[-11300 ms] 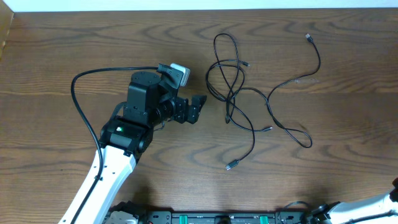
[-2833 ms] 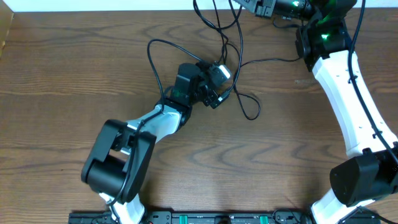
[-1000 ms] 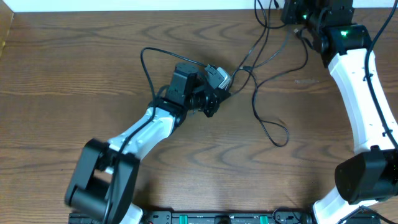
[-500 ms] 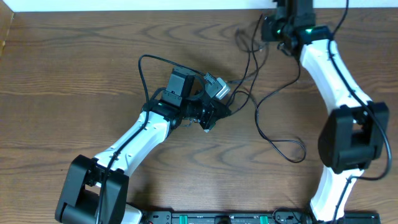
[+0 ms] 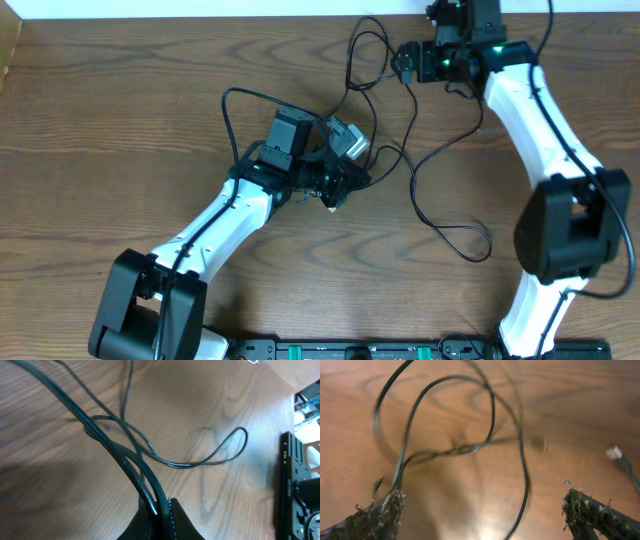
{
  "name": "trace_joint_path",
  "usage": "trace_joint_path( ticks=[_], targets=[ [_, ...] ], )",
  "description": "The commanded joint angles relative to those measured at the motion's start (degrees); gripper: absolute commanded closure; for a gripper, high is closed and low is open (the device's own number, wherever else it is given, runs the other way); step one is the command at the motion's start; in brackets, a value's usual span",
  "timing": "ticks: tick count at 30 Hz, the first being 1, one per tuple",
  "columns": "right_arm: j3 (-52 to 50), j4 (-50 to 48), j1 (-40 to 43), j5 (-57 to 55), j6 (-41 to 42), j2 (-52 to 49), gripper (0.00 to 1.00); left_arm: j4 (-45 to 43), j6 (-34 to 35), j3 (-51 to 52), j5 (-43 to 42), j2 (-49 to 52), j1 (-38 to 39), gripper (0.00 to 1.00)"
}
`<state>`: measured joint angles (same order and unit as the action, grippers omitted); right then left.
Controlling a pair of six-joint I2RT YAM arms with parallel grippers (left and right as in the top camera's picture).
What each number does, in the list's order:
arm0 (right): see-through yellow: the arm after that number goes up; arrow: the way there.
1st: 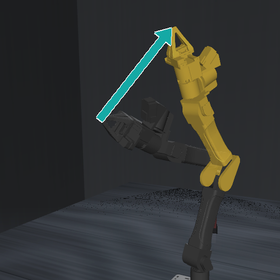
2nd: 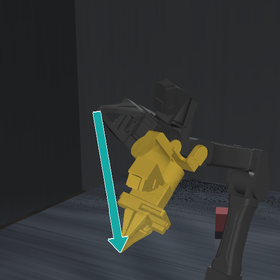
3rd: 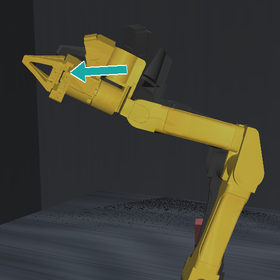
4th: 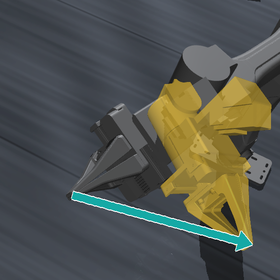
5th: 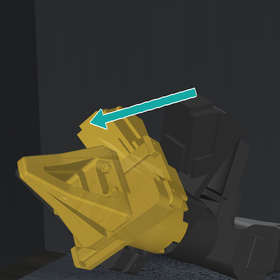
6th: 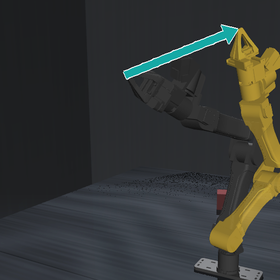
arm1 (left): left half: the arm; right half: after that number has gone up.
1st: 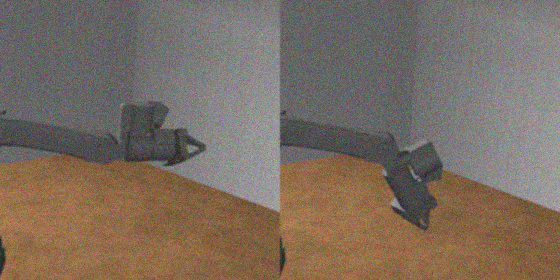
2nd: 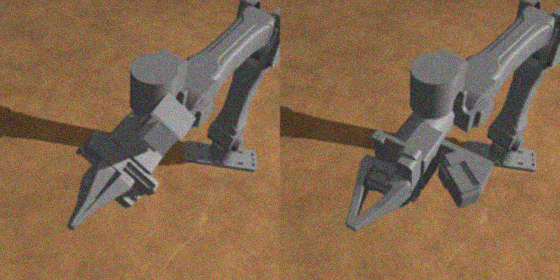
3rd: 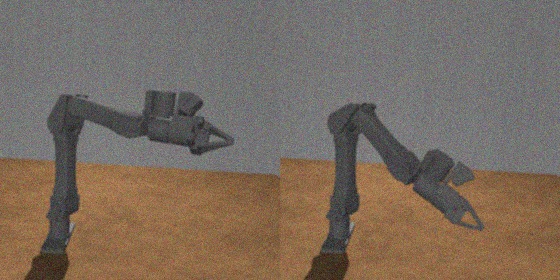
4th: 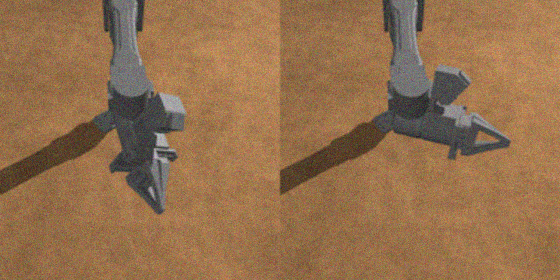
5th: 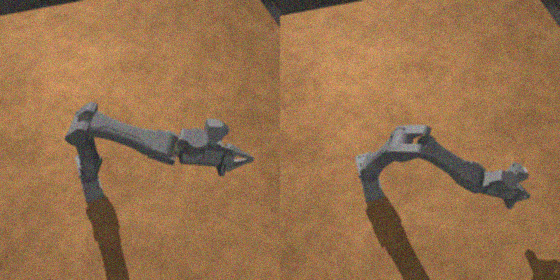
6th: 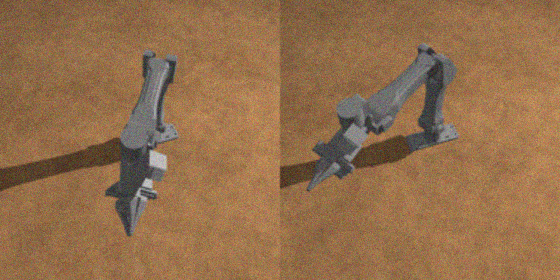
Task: Untangle cables
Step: 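Bring the right gripper down toward the cables held by the left gripper, then grasp a black cable with the right gripper beside the left gripper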
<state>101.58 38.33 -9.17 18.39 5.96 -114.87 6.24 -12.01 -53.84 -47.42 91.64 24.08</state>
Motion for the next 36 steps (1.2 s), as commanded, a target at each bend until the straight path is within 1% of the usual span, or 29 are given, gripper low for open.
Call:
trace_joint_path(
  ticks=[1, 3, 5, 6, 8, 9, 12, 14, 18, 22, 26, 29, 33, 36],
  targets=[
    [0.6, 4.7, 0.9, 4.7, -5.5, 5.9, 0.01, -0.1, 1.2, -0.7, 3.1, -0.7, -2.1, 0.92],
    [0.6, 9.3, 1.0, 4.7, -10.8, 7.0, 0.01, -1.5, 4.7, -0.7, 5.2, -0.7, -3.6, 0.93],
    [0.6, 13.7, 1.0, 4.7, -18.2, 7.3, 0.01, -4.1, 9.2, -0.7, 5.3, -0.7, -5.4, 0.93],
    [0.6, 16.4, 1.0, 4.7, -22.9, 7.3, 0.01, -5.8, 12.5, -0.7, 5.2, -0.7, -6.5, 0.92],
    [0.6, 19.8, 0.9, 4.8, -28.0, 6.8, 0.01, -8.2, 17.6, -0.7, 5.2, -0.7, -7.9, 0.92],
    [0.6, 22.0, 0.7, 6.3, -32.9, 6.3, 0.01, -10.1, 21.5, -0.7, 4.2, -0.7, -9.0, 0.92],
    [0.0, 24.0, 0.0, 8.1, -41.9, 5.2, 0.01, -12.2, 24.8, -0.7, 1.6, -0.7, -9.8, 0.92],
    [-0.8, 24.0, -0.3, 8.1, -44.1, 4.6, 0.01, -13.2, 26.2, -0.7, 0.1, -0.7, -9.9, 0.92],
    [-2.7, 22.5, -0.9, 9.9, -44.4, 3.2, 0.01, -13.5, 29.4, -0.7, -0.2, -0.7, -9.9, 0.93],
    [-6.5, 18.8, -2.1, 11.9, -44.4, 1.2, 0.01, -14.5, 33.2, -0.7, -0.2, -0.7, -9.9, 0.92],
    [-10.6, 13.9, -3.1, 17.9, -43.7, 0.1, 0.01, -17.4, 39.2, -0.7, -0.1, -0.7, -9.9, 0.93],
    [-13.7, 9.2, -3.7, 21.7, -43.7, 0.1, 0.01, -20.2, 43.9, -0.7, 0.2, -0.7, -9.9, 0.93],
    [-17.9, 1.0, -5.2, 21.9, -39.9, 0.1, 0.01, -23.0, 50.8, -0.7, 0.7, -0.7, -9.9, 0.92],
    [-21.4, -6.9, -6.4, 21.8, -37.5, 0.1, 0.01, -23.8, 54.3, -0.7, 0.7, -0.7, -9.9, 0.93]
  ],
)
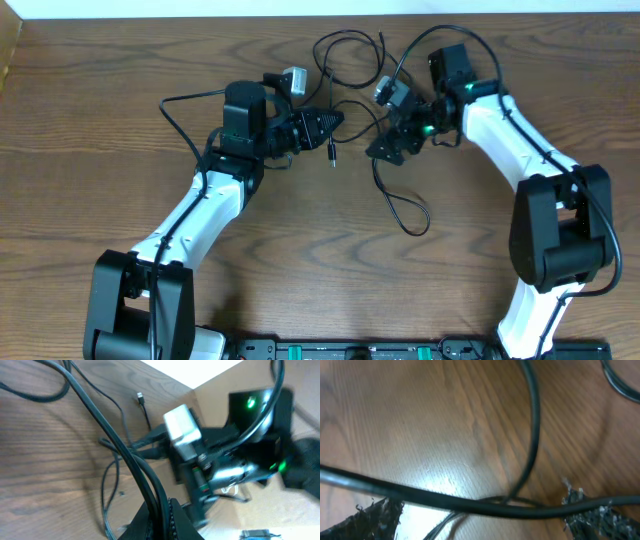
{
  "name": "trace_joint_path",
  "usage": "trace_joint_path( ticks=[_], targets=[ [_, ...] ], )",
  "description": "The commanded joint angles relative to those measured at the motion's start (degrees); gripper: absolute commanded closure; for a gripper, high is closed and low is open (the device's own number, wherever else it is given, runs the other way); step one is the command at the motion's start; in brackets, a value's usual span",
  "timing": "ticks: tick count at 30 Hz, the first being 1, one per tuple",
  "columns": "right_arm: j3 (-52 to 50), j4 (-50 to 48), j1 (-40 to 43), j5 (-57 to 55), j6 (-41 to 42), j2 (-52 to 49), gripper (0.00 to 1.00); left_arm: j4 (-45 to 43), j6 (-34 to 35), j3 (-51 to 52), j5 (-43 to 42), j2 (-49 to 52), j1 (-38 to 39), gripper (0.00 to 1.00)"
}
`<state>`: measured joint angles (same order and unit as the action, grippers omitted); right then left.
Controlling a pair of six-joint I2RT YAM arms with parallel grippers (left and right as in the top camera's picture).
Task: Untangle cables
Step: 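Grasp a black cable with the right gripper beside the left gripper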
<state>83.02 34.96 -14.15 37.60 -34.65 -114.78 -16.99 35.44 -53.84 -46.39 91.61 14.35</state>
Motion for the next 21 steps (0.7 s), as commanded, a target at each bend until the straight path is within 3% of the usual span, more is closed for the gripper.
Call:
trace_joint_path(
  ticks=[1, 6, 8, 11, 12, 14, 16, 18, 21],
  targets=[
    [-4.3, -7.3, -1.9, 2.5, 4.7, 0.0, 0.01, -0.5, 6.9, -0.7, -0.3, -0.7, -0.2, 0.92],
    [-10.3, -19.5, -2.9, -0.2, 9.2, 0.0, 0.02, -0.5, 6.9, -0.7, -0.8, -0.7, -0.2, 0.92],
    [-12.7, -22.5, -2.9, -0.2, 9.3, 0.0, 0.23, -0.5, 6.9, -0.7, -0.8, -0.7, -0.2, 0.93],
    [-13.4, -22.1, -2.6, -0.2, 9.4, 0.0, 0.89, -0.5, 6.9, -0.7, -0.8, -0.7, -0.2, 0.92],
    [-13.4, -21.3, -2.3, -0.2, 9.6, 0.0, 0.97, -0.5, 6.9, -0.7, -0.8, -0.7, -0.2, 0.92],
    [-13.4, -21.0, -1.6, -0.2, 10.8, 0.0, 0.99, -0.5, 6.9, -0.7, -0.7, -0.7, -0.2, 0.87],
    [-13.4, -21.0, -0.5, 0.2, 12.5, 0.1, 0.99, -0.6, 6.9, -0.7, -0.7, -0.7, -0.4, 0.63],
    [-13.4, -20.4, 1.1, 1.0, 14.2, 0.3, 0.99, -0.8, 6.9, -0.7, -0.7, -0.7, -1.0, 0.47],
    [-13.4, -18.7, 4.4, 6.1, 14.5, 1.0, 0.99, -1.6, 6.9, -0.7, -0.7, -0.7, -2.2, 0.33]
  ],
)
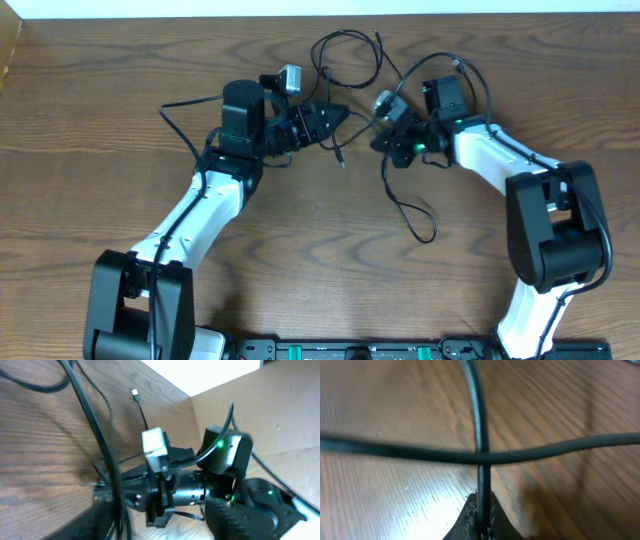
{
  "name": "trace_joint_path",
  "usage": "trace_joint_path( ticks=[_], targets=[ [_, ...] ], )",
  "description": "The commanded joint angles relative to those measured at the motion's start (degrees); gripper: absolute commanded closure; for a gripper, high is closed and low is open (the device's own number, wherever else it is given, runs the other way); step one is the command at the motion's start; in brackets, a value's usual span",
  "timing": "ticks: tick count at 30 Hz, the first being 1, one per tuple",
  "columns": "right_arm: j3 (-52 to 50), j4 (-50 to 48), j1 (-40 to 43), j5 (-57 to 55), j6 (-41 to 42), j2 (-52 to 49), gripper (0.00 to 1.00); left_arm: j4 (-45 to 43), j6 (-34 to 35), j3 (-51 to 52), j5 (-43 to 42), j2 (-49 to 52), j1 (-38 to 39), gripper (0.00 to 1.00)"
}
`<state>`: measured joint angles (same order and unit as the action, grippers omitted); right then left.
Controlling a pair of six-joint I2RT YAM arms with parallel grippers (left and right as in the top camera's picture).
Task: Untangle cables
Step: 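Grasp a black cable with the right gripper beside the left gripper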
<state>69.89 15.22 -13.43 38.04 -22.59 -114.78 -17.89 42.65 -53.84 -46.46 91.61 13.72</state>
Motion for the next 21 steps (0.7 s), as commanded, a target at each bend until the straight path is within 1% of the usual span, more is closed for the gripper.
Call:
trace_joint_path(
  ticks=[1, 4, 6, 10, 16, 18, 21],
  targets=[
    [-0.2, 1.3, 4.7, 7.6, 2.4, 1.3, 0.99, -1.0, -0.3, -0.7, -0.7, -0.7, -1.9, 0.33],
    [-0.2, 2.3, 8.0, 12.2, 2.4, 2.1, 0.99, -1.9, -0.3, -0.7, -0.7, -0.7, -3.0, 0.33],
    [-0.3, 3.7, 9.6, 12.5, 2.3, 2.4, 0.99, -2.7, -0.3, -0.7, -0.7, -0.7, -3.6, 0.33],
    [-0.3, 9.3, 12.5, 12.5, -0.7, 2.7, 0.99, -3.5, -0.3, -0.7, -0.7, -0.7, -3.8, 0.33],
    [-0.2, 14.9, 14.7, 7.2, -0.8, 4.4, 0.99, -3.4, -0.6, -0.7, -0.4, -0.7, -3.8, 0.33],
    [-0.2, 15.5, 15.3, 7.2, -0.8, 5.5, 0.99, -2.7, -2.3, -0.7, -0.4, -0.7, -3.8, 0.33],
    [-0.2, 15.7, 15.5, 7.5, -1.4, 7.6, 0.99, -0.3, -9.8, -0.7, -0.2, -0.6, -3.7, 0.32]
  ],
)
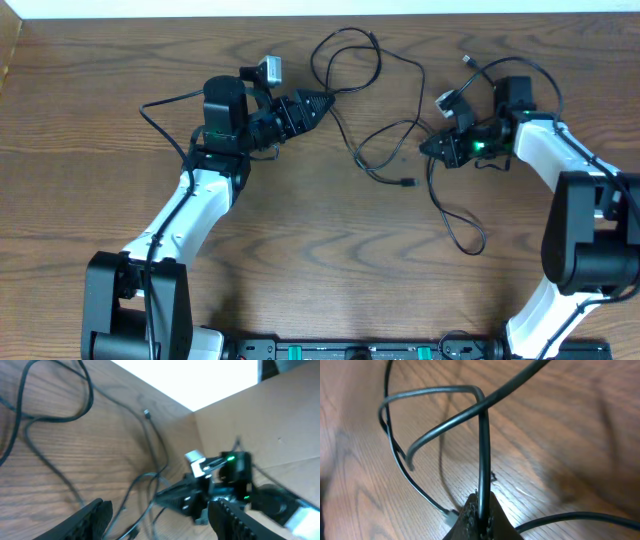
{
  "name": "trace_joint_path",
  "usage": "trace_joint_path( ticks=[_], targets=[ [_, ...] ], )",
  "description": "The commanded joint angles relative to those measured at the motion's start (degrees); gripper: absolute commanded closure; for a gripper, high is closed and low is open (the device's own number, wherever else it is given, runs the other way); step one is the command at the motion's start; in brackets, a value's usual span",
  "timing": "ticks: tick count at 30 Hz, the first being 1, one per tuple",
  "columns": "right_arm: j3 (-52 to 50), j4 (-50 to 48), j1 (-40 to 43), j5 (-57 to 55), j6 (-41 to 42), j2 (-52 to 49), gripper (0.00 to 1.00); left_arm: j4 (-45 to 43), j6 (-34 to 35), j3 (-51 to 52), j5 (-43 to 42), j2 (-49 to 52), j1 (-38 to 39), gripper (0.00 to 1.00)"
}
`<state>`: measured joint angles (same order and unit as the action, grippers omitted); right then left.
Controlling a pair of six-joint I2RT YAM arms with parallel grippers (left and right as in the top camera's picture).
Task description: Untangle cables
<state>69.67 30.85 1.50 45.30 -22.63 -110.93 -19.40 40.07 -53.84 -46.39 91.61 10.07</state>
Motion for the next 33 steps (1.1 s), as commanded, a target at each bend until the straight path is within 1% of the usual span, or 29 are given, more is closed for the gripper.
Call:
trace_joint_path(
  ticks=[1, 4, 6, 7, 9, 11, 13, 15, 17, 18, 20, 22, 28, 30, 33],
  targets=[
    [0.0, 0.2, 0.5, 0.3, -2.0, 4.5, 0.99, 2.6, -9.0, -0.7, 0.6, -0.6, 0.0, 0.26],
    [0.0, 0.1, 0.5, 0.2, -2.3, 6.3, 0.99, 7.6, -15.0, -0.7, 4.1, -0.6, 0.0, 0.16],
    [0.0, 0.1, 0.5, 0.3, -2.3, 7.0, 0.99, 11.4, -22.1, -0.7, 6.0, -0.5, 0.2, 0.1],
    [0.0, 0.2, 0.4, 0.3, -2.3, 7.3, 0.99, 12.3, -25.2, -0.7, 5.9, -0.3, 0.4, 0.08],
    [0.0, 0.3, 0.2, 0.3, -2.3, 7.5, 0.99, 13.3, -28.3, -0.7, 5.9, 0.2, 1.1, 0.05],
    [0.0, 0.5, -0.1, 0.3, -2.3, 7.5, 0.99, 13.4, -34.5, -0.7, 6.4, 1.0, 2.8, 0.04],
    [0.0, 0.7, -0.4, 0.6, -2.3, 7.5, 0.99, 13.2, -36.7, -0.7, 9.3, 2.0, 4.3, 0.04],
    [0.0, 0.8, -0.8, 1.1, -2.3, 7.5, 0.99, 12.9, -36.9, -0.7, 12.9, 3.4, 5.9, 0.04],
    [0.0, 0.8, -1.2, 1.6, -2.3, 7.5, 0.99, 12.4, -36.8, -0.7, 14.8, 5.0, 7.3, 0.03],
    [0.0, 0.8, -1.4, 1.8, -2.3, 7.5, 0.99, 11.9, -35.7, -0.7, 15.6, 5.9, 7.8, 0.03],
    [0.0, 0.7, -1.4, 1.8, -2.3, 7.5, 0.99, 10.5, -29.8, -0.7, 17.4, 7.8, 8.4, 0.03],
    [0.0, 0.7, -1.3, 1.8, -2.3, 7.5, 0.99, 8.3, -23.3, -0.7, 17.5, 10.1, 8.5, 0.03],
    [0.0, 1.3, -1.4, 1.9, -2.3, 7.5, 0.99, 1.2, -8.2, -0.7, 17.6, 14.5, 8.6, 0.03],
    [0.0, 1.5, -1.6, 2.4, -2.3, 7.5, 0.99, -0.9, -4.9, -0.7, 17.6, 15.3, 8.8, 0.03],
    [0.0, 1.6, -1.6, 3.3, -2.3, 7.5, 0.99, -2.2, -2.6, -0.7, 17.6, 15.7, 9.2, 0.03]
  ],
)
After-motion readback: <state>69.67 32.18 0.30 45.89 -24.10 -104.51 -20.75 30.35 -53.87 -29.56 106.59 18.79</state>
